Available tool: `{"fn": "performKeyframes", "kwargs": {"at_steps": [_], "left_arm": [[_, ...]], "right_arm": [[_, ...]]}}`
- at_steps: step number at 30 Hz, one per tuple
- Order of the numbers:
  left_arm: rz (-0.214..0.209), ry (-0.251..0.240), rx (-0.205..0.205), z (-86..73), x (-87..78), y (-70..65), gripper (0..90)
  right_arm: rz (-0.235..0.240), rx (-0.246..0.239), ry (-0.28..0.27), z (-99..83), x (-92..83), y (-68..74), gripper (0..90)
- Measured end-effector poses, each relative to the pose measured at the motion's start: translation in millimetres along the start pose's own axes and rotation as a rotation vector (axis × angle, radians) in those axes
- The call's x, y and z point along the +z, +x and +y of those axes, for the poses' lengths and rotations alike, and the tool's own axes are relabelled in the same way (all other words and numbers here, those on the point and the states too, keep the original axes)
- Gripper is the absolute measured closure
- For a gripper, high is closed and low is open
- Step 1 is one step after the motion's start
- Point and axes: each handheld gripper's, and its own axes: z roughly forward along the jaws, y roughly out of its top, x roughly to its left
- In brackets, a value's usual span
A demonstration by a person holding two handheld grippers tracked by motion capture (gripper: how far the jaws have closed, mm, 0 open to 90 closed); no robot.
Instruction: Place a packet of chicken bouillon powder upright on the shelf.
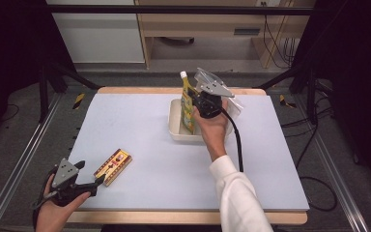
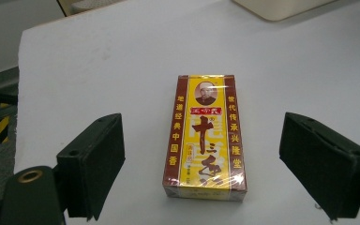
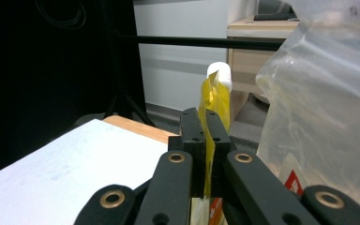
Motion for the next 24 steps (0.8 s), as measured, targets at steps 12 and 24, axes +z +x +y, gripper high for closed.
{"fn": "performKeyframes", "kwargs": {"at_steps": [12,24], "left_arm": [[-0.001,0.005,0.004,-0.1,0.6,-0.9,14.1],[-0.004,0.012,0.01,-0.2,1.4,-2.0,14.0]], "right_arm": [[0.012,0.01,0.029,-6.5,-1.5,6.3,90.0],[0.035,0.027,0.051,-2.7,-6.8,10.5,70.4]]}}
